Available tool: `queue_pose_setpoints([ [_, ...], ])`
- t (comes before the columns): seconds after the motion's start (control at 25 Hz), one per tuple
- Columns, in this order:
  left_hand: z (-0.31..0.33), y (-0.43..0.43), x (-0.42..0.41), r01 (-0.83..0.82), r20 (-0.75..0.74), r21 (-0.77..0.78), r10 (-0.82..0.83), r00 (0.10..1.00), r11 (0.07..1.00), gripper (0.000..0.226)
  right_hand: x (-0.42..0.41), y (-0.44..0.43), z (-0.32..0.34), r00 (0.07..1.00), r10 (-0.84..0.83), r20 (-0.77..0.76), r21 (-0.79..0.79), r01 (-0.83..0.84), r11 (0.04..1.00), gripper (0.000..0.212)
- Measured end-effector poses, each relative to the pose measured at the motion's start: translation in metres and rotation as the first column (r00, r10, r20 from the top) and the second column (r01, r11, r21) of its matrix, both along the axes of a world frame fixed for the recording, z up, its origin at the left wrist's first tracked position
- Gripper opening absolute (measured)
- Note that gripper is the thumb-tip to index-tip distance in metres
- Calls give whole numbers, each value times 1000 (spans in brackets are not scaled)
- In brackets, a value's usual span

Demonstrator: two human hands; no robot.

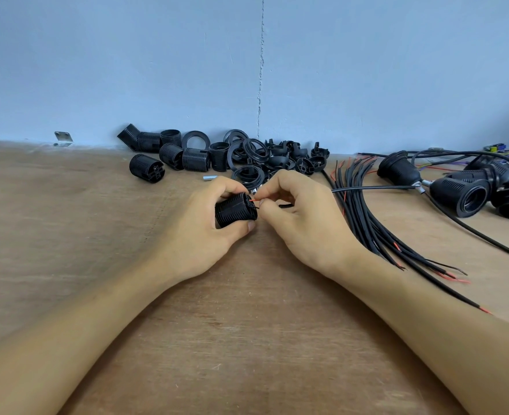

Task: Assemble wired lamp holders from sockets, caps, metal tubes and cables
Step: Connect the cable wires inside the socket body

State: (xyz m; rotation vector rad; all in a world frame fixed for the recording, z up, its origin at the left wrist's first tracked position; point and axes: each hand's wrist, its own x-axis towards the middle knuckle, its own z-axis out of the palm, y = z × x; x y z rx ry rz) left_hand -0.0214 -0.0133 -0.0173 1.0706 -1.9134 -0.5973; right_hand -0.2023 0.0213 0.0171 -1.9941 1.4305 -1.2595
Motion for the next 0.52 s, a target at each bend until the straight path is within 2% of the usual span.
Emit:
queue_pose_setpoints([
  [0.52, 0, 1, 1, -10, -21, 2, 10, 1000, 1000, 38, -1, -2, 1, 999, 2, 54, 43, -4, 999, 9],
])
